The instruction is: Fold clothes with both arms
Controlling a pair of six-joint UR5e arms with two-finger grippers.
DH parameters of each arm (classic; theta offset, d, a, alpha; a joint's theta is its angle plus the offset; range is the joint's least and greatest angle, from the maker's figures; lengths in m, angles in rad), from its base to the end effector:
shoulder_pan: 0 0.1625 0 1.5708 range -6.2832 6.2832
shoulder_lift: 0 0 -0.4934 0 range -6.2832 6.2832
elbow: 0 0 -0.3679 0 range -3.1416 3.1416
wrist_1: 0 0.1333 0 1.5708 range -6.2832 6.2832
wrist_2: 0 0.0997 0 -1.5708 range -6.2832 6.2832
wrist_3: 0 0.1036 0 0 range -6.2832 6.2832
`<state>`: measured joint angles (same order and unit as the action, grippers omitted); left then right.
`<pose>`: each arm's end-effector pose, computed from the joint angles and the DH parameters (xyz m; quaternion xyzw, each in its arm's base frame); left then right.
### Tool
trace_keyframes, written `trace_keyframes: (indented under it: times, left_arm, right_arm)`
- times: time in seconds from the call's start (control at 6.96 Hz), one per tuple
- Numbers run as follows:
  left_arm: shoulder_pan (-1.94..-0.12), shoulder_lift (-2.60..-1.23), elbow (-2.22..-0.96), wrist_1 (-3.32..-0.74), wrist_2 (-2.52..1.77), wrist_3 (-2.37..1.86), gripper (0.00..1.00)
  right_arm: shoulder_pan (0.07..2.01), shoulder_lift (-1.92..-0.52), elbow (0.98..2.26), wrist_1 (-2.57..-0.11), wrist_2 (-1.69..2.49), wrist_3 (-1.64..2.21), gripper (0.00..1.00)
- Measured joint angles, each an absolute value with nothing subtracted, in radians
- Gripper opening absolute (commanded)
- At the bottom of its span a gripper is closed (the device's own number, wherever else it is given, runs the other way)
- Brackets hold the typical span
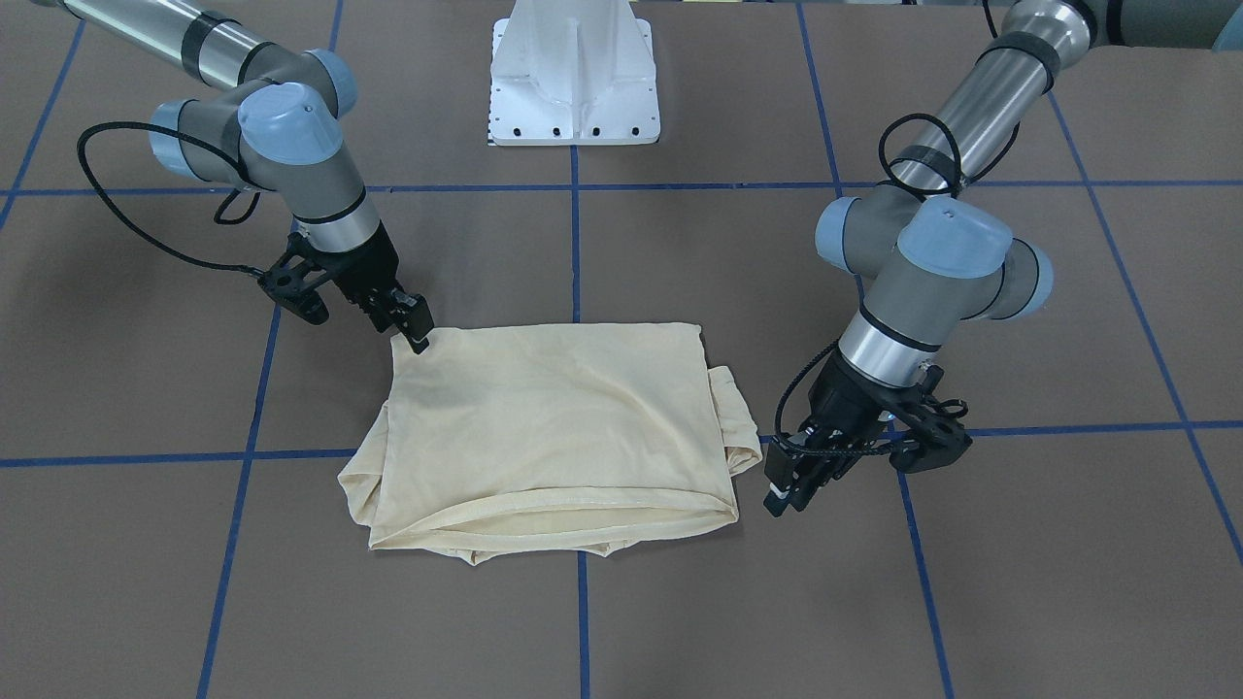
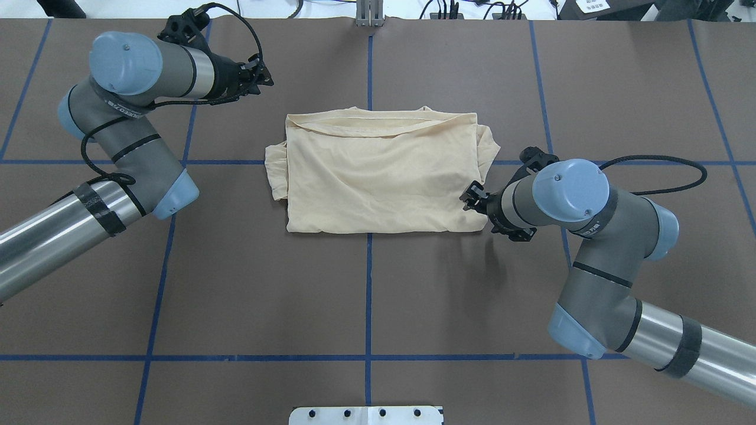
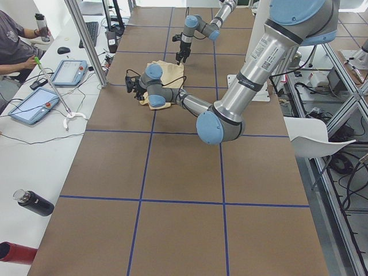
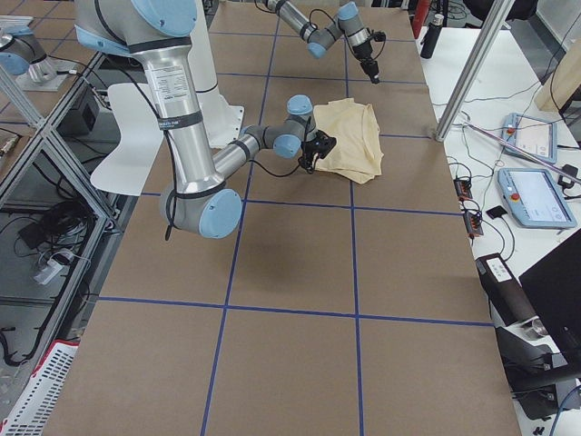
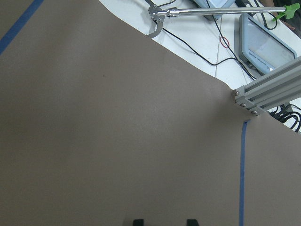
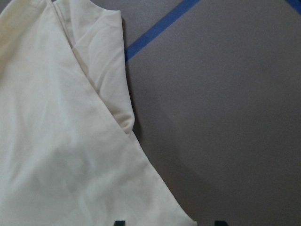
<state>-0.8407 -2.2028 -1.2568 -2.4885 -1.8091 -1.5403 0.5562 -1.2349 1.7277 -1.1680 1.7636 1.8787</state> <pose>0.4316 -0.6454 0.3845 0.1549 0.5624 -0.2557 0.7710 -0.4738 -0.4281 0.4400 -0.0327 -0.4384 0.3378 0.8322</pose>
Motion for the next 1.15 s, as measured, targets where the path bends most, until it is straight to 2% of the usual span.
trace_keyframes:
  times: [0.72, 1.15]
  left_arm:
    - [-0.841, -2.192, -1.257, -2.490, -1.809, -1.542, 0.41]
    - [-0.841, -2.195, -1.266, -2.500, -1.823, -1.544, 0.41]
  right_arm:
    - [0.563, -1.263, 1.771, -1.173, 1.773, 1.901, 0.00]
    - [0.465, -1.426, 2.049, -1.267, 1.775, 1.970, 0.00]
